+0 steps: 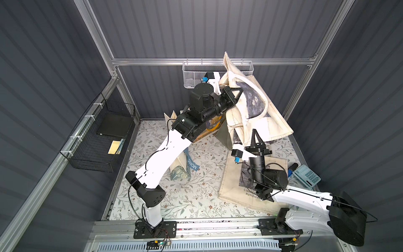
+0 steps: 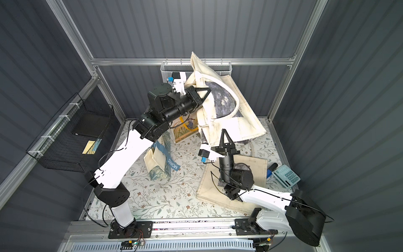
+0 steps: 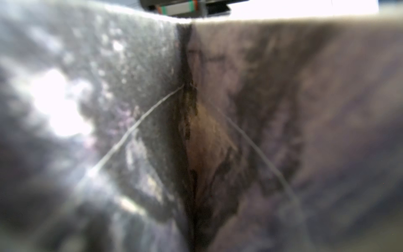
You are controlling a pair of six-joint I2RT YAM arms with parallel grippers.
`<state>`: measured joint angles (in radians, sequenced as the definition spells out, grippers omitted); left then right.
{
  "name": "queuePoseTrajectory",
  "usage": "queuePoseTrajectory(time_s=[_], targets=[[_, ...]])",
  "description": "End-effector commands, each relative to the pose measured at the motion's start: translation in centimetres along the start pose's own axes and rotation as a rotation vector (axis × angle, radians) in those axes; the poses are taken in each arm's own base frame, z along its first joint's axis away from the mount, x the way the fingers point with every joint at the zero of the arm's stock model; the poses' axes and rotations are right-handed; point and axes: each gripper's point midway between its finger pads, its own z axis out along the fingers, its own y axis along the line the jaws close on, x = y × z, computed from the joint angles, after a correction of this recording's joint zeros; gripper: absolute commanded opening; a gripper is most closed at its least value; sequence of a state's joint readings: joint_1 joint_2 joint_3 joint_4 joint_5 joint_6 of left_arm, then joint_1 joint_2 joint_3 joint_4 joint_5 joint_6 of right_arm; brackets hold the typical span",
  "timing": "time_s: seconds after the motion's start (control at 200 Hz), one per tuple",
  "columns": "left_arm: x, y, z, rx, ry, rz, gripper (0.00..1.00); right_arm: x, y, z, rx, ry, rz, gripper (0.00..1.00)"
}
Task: Put away the canvas bag
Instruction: Press the canvas bag.
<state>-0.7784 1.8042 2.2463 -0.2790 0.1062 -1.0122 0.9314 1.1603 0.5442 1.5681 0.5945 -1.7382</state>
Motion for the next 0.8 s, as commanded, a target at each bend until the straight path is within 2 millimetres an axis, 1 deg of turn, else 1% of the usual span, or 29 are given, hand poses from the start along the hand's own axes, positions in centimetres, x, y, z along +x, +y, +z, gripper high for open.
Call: queuePoseTrajectory(time_s=[0.0,0.03,0.07,0.135,0.195,0.275,0.345,0.385,0.42,0.49,0.565,0.61,0.635,0.72,0.755,0.765,0.795], targets=[[-2.3,-2.9,-2.4,0.075,-0.096,0.075,0.10,0.5,-4.3,0.5,0.076,0.050,0.149,0.00],[-2.3,-2.9,-2.4,0.074,-0.103,0.079,0.12,0.3,-4.5,0.6,0.058,0.052,0.167,0.00],[-2.4,-2.9,-2.5,0.074,-0.107,0.089,0.12,0.1,-5.0,0.7,0.035,0.042,0.196,0.00],[-2.4,-3.1,-2.5,0.085,-0.106,0.102,0.15,-0.6,-6.4,0.8,0.003,0.009,0.259,0.00],[-2.2,-3.3,-2.2,0.101,-0.096,0.106,0.17,-1.2,-8.2,1.0,-0.004,-0.029,0.318,0.00],[-2.0,-3.7,-1.9,0.129,-0.086,0.108,0.17,-2.2,-10.0,1.1,-0.032,-0.086,0.330,0.00],[-1.9,-4.0,-1.7,0.148,-0.082,0.110,0.18,-3.2,-10.8,1.1,-0.077,-0.139,0.347,0.00],[-1.8,-4.1,-1.6,0.156,-0.076,0.112,0.20,-3.8,-11.4,0.9,-0.105,-0.185,0.367,0.00],[-1.7,-3.9,-1.6,0.153,-0.073,0.113,0.25,-4.3,-11.9,0.6,-0.126,-0.223,0.389,0.00],[-1.5,-3.5,-1.8,0.142,-0.072,0.113,0.26,-4.5,-12.8,0.7,-0.160,-0.231,0.429,0.00],[-1.3,-2.9,-2.1,0.130,-0.076,0.118,0.26,-4.2,-13.6,1.3,-0.186,-0.191,0.466,0.00],[-1.2,-2.6,-2.3,0.125,-0.079,0.126,0.27,-4.0,-14.5,1.5,-0.185,-0.182,0.499,0.00],[-1.1,-2.4,-2.4,0.119,-0.080,0.131,0.31,-4.1,-14.9,1.5,-0.189,-0.184,0.515,0.00],[-0.7,-2.0,-2.5,0.116,-0.075,0.144,0.36,-4.2,-16.7,2.0,-0.200,-0.180,0.577,0.00],[-0.6,-1.9,-2.6,0.118,-0.072,0.147,0.40,-4.3,-17.4,2.4,-0.205,-0.172,0.603,0.00],[-0.4,-1.7,-2.5,0.119,-0.070,0.147,0.43,-4.3,-17.6,2.4,-0.206,-0.172,0.612,0.00],[-0.3,-1.4,-2.5,0.121,-0.070,0.141,0.55,-4.3,-18.3,2.7,-0.202,-0.171,0.631,0.00]])
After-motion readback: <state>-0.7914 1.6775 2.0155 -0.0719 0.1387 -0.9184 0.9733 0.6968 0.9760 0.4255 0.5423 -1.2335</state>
